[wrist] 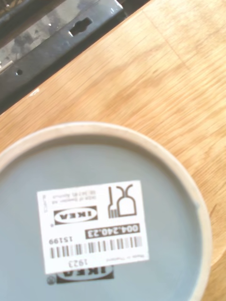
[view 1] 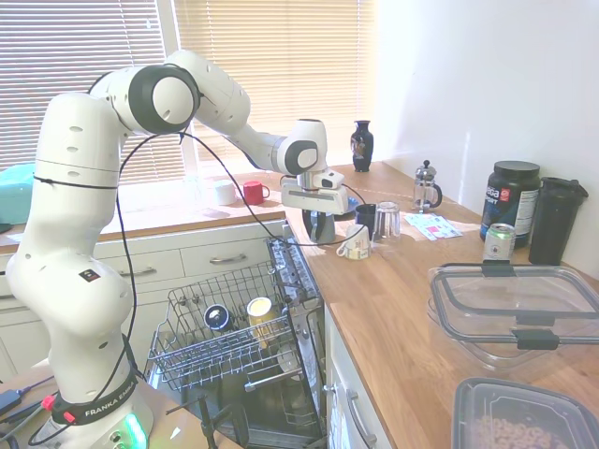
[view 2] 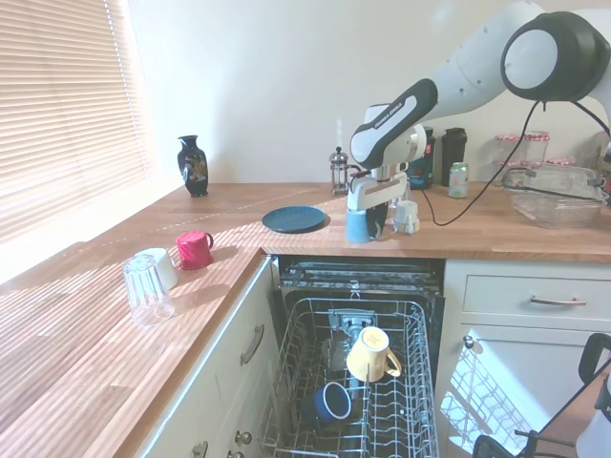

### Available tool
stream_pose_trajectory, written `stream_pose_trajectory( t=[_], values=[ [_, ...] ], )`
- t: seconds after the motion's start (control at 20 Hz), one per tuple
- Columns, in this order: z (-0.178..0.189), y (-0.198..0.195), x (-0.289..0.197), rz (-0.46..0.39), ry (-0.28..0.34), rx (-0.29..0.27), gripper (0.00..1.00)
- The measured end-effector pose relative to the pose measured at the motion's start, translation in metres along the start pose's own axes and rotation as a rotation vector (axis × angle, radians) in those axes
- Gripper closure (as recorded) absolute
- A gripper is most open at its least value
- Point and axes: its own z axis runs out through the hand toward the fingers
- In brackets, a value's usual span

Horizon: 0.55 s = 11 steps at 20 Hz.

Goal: Move the gray mug from the dishwasher to the counter

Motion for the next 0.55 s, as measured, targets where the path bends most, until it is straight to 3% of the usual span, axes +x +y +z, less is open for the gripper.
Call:
stream_pose_trajectory(
  t=[0.2,0.4,0.55],
  values=[
    [-0.007,0.002,-0.002,-0.002,0.013,0.003,0.0],
    [-0.044,0.025,-0.029,0.007,0.039,0.039,0.0],
    [-0.066,0.056,-0.067,-0.04,0.002,0.057,0.0]
  ],
)
